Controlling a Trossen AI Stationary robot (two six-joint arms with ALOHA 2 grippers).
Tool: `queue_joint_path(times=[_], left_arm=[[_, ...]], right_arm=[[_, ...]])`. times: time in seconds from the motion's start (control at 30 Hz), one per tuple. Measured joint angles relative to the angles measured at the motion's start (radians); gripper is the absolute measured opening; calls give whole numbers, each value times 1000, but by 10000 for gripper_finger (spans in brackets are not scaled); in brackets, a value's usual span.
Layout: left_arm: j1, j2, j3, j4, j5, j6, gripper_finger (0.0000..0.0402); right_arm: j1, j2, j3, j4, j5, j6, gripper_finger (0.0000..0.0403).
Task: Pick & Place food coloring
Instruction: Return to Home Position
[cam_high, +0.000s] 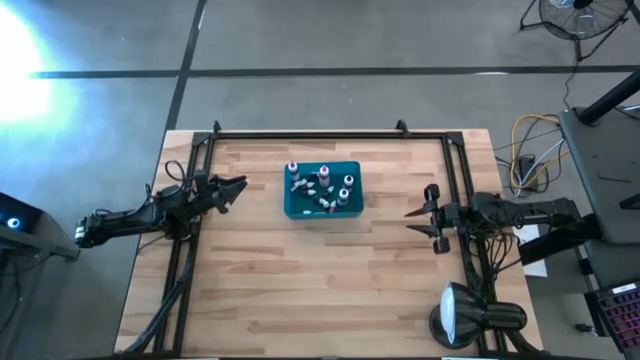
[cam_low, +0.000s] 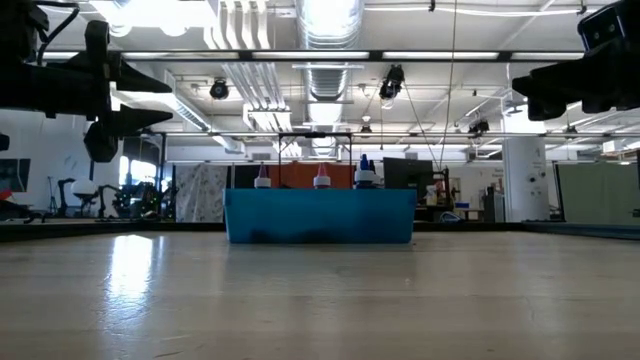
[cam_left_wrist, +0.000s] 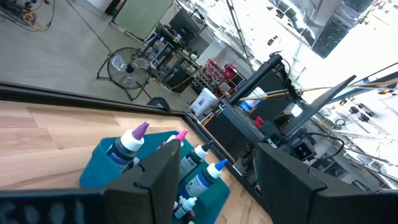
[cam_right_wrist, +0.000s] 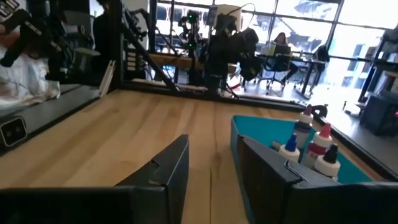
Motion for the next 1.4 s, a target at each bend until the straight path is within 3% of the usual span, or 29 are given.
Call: queue_joint_path(times=[0.33,0.47,0.63,0.73,1.1,1.4], left_arm=[[0,1,1,1,-2,0,179],[2,1,2,19,-105,6,179],[1,7,2,15,-117,6,179],[2,8,2,0,-114,108,179],[-2,48,-1,-46,323,699,179],[-2,52,0,-62,338,636,179]], right_arm=[[0,1,0,-4,2,-22,121],[0,0,0,-4,2,-2,124],[0,0,0,-4,3,2,131],[0,0,0,-4,5,1,134],[0,0,0,-4,5,4,123],[0,0,0,-4,5,4,126]])
